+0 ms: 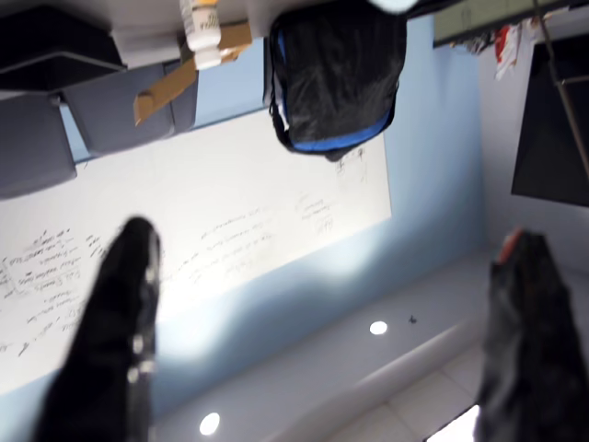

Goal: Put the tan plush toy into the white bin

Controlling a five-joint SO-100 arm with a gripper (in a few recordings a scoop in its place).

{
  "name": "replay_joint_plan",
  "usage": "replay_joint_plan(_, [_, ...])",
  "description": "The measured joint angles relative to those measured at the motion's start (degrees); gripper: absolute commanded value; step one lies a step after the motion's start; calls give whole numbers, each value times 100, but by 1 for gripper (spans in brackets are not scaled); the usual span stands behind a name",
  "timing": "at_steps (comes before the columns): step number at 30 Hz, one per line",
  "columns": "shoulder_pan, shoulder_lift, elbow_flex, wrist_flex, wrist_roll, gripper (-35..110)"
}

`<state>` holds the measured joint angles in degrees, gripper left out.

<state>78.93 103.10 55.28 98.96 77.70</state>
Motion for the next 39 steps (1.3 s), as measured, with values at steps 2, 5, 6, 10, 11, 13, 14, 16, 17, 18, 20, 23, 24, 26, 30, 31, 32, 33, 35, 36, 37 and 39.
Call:
replay_joint_plan(2, [-18,-281,-105,0,70,49])
replay_joint_plan(5, [-53,-809,-404,0,114,49])
replay_joint_plan(6, [-53,-976,-519,0,97,49])
replay_joint_plan(10, [-53,-1503,-932,0,53,49])
replay_joint_plan(11, [-53,-1591,-1002,0,53,49])
replay_joint_plan(13, [-53,-1767,-1134,0,53,49])
replay_joint_plan(14, [-53,-1837,-1143,0,53,49])
replay_joint_plan(16, [-53,-2013,-1187,0,53,49])
replay_joint_plan(17, [-53,-2118,-1195,0,53,50])
replay_joint_plan(18, [-53,-2206,-1195,0,53,50])
replay_joint_plan(20, [-53,-2312,-1195,0,53,50])
replay_joint_plan(23, [-62,-2399,-1195,0,53,50])
replay_joint_plan(24, [-62,-2408,-1195,0,53,50])
replay_joint_plan(26, [-62,-2417,-1195,0,53,50])
replay_joint_plan(30, [-158,-2417,-1195,0,53,50])
replay_joint_plan(31, [-193,-2417,-1195,0,53,50])
replay_joint_plan(32, [-229,-2417,-1187,0,53,50])
replay_joint_plan(33, [-272,-2417,-1151,0,18,50])
replay_joint_plan(35, [-325,-2417,-993,0,-141,51])
replay_joint_plan(36, [-352,-2417,-896,0,-229,52])
replay_joint_plan(37, [-387,-2417,-817,0,-316,53])
replay_joint_plan(39, [-448,-2408,-721,0,-413,55])
